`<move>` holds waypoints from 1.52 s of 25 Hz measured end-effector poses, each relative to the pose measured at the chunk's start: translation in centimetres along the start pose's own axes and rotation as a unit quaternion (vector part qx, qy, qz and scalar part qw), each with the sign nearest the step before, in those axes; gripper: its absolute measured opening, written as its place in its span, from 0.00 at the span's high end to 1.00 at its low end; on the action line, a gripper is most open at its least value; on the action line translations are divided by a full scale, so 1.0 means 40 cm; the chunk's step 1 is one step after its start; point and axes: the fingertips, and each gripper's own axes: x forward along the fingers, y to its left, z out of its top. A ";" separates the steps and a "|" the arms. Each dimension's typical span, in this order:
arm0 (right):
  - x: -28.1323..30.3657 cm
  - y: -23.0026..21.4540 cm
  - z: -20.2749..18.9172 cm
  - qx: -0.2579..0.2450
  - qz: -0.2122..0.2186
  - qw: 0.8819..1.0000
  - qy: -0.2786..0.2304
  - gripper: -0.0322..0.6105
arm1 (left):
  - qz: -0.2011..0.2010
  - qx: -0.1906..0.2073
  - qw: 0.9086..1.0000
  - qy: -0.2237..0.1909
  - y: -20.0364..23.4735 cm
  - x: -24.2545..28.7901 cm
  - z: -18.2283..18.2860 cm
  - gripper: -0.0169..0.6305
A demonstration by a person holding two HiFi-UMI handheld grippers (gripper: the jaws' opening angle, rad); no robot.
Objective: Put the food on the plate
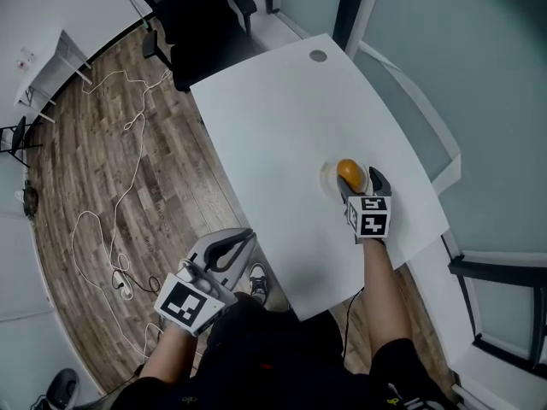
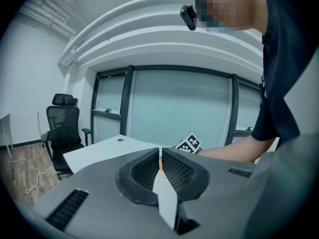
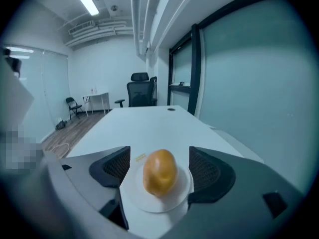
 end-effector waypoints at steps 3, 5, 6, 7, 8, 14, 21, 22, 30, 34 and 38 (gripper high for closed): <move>-0.129 -0.011 0.088 0.048 -0.010 0.996 -0.075 0.40 | -0.015 0.004 1.000 -0.010 -0.016 0.002 0.019 0.92; -0.224 -0.027 0.132 0.079 -0.026 0.989 -0.120 0.40 | -0.025 0.009 0.999 -0.017 -0.030 0.005 0.032 0.92; -0.269 -0.034 0.147 0.092 -0.030 0.986 -0.139 0.40 | -0.031 0.011 0.999 -0.020 -0.039 0.007 0.038 0.92; -0.312 -0.037 0.161 0.102 -0.031 0.982 -0.155 0.40 | -0.037 0.013 0.999 -0.023 -0.049 0.009 0.045 0.92; -0.353 -0.037 0.174 0.106 -0.032 0.979 -0.169 0.41 | -0.043 0.016 0.999 -0.027 -0.059 0.009 0.053 0.92; -0.584 -0.015 0.265 0.082 -0.061 0.963 -0.250 0.81 | -0.073 0.031 0.995 -0.054 -0.108 -0.006 0.109 0.92; -0.777 0.078 0.375 -0.009 -0.056 0.944 -0.324 0.88 | -0.091 0.059 0.990 -0.085 -0.127 -0.019 0.174 0.92; -0.796 0.090 0.386 -0.024 -0.057 0.943 -0.328 0.89 | -0.091 0.064 0.990 -0.090 -0.124 -0.021 0.185 0.92; -0.878 0.117 0.413 -0.058 -0.053 0.935 -0.346 0.89 | -0.100 0.072 0.986 -0.116 -0.147 -0.018 0.245 0.92; -0.890 0.113 0.424 -0.064 -0.052 0.935 -0.345 0.89 | -0.107 0.075 0.985 -0.117 -0.162 -0.017 0.254 0.92; -0.889 0.112 0.432 -0.064 -0.050 0.935 -0.346 0.89 | -0.110 0.076 0.984 -0.115 -0.166 -0.020 0.254 0.92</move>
